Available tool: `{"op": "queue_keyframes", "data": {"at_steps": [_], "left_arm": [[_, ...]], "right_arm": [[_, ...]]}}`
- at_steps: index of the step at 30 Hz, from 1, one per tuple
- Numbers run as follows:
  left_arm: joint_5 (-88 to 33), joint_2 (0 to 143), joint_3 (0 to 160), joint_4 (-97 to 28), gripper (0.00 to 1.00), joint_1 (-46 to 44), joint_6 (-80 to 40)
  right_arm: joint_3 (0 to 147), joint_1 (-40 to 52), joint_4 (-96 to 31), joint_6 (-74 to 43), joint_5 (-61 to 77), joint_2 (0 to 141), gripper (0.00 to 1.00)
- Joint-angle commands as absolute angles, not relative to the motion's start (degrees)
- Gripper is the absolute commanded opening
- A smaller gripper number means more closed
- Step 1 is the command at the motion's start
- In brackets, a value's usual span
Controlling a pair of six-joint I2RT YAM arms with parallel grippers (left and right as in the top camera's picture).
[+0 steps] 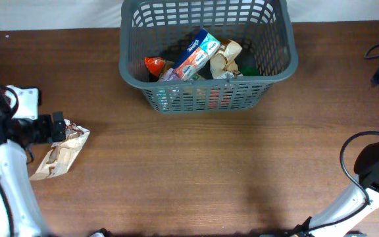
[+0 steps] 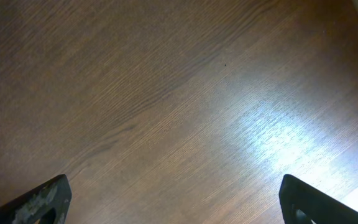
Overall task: Pack container
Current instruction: 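Lower the left gripper onto the clear dried-mushroom bag, then grasp the mushroom bag with the left gripper and lift it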
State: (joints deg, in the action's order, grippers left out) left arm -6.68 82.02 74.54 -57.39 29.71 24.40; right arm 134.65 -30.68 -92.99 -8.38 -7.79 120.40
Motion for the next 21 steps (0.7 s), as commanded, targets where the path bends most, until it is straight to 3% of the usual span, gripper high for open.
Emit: {"op": "queue_keyframes", "data": {"at_steps": [1,10,21], "left_arm": [[-5.28,88.95,74.39,-58.0,0.99,30.06,30.72],[-2.33,99.5,74.32,-63.26,0.99,30.06,27.7],[-3.62,101.73,74.17,-59.18,0.99,30.06,27.75]], "right_arm": [[134.41,-30.74,-92.97,-8.67,-7.7,120.51,0.99],[134.41,-30.74,-92.97,-8.69,-7.7,120.51,0.99],[134.41,-30.74,-92.97,-8.67,-7.7,120.51,0.99]]}}
